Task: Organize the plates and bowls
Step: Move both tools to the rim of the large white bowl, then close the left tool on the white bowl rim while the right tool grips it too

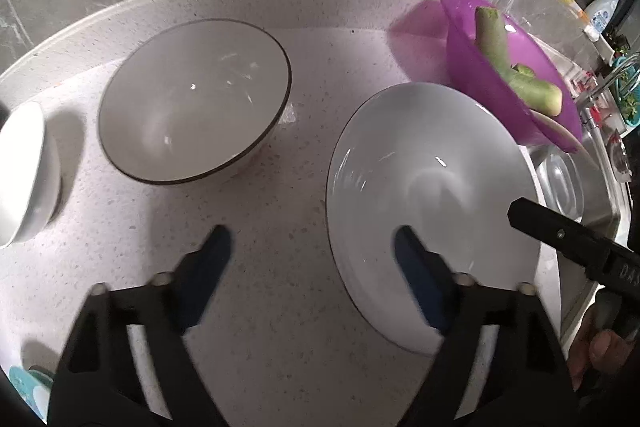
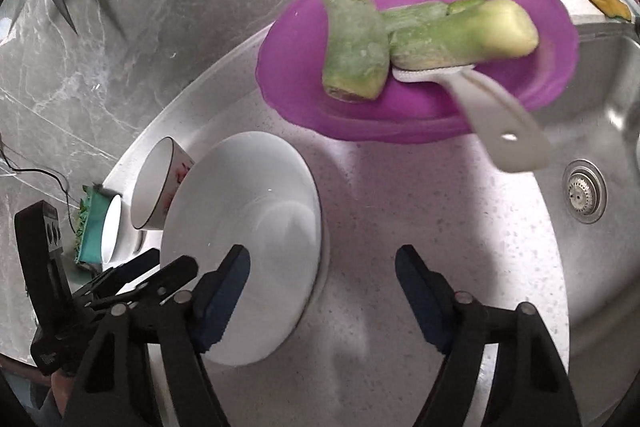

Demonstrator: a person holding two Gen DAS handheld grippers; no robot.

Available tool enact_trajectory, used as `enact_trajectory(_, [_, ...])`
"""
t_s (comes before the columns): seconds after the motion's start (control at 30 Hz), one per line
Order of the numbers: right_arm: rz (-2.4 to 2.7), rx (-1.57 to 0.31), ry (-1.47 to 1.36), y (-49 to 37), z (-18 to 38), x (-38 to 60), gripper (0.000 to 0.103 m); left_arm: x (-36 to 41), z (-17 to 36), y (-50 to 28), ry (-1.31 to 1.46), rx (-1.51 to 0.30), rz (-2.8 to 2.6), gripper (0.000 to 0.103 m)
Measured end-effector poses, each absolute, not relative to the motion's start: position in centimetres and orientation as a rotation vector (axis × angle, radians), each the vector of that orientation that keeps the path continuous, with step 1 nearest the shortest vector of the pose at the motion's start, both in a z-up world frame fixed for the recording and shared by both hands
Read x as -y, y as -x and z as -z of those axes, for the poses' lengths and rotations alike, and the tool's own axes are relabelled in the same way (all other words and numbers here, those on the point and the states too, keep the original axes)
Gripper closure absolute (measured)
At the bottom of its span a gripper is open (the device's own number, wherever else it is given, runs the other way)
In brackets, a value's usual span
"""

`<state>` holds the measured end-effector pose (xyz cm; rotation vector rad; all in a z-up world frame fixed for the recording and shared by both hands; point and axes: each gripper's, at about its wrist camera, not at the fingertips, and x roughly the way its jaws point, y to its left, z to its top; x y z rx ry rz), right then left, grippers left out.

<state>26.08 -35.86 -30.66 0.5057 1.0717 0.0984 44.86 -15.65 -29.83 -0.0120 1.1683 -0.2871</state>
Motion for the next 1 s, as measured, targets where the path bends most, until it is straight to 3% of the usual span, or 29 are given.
enact_trajectory(0.07, [-0.094, -1.072, -0.491, -26.5, 30.8, 35.5, 0.034, 16.1, 30.5, -45.4, -0.001, -1.175, 0.289, 0.045])
enact_trajectory(0.23, [-0.078, -1.098, -0.486, -27.4, 31.6, 35.3, 0.047, 16.5, 32.1, -46.2, 0.025, -1.209, 0.328, 0.06])
enact_trajectory(0.27, [-0.078, -1.1, -0.484, -27.4, 31.7, 35.3, 0.051, 16.6, 32.4, -46.3, 0.035, -1.216, 0.338, 0.07])
enact_trajectory(0.3, [-0.083, -1.102, -0.481, -27.6, 31.8, 35.2, 0.055, 16.6, 32.6, -46.5, 0.049, -1.217, 0.354, 0.072])
enact_trajectory(0.37, [-0.095, -1.112, -0.474, -27.9, 32.0, 34.9, 0.079, 16.8, 32.7, -46.5, 0.039, -1.21, 0.363, 0.08])
enact_trajectory(0.4, [-0.102, -1.119, -0.472, -28.0, 32.1, 34.7, 0.087, 17.1, 32.6, -46.6, 0.034, -1.207, 0.376, 0.085])
enact_trajectory(0.43, [-0.103, -1.118, -0.464, -28.1, 32.1, 34.6, 0.087, 17.4, 32.6, -46.6, 0.025, -1.208, 0.383, 0.092])
enact_trajectory(1.0, [-0.146, -1.113, -0.392, -26.7, 30.1, 33.0, 0.087, 16.4, 30.0, -43.0, 0.02, -1.19, 0.361, 0.092])
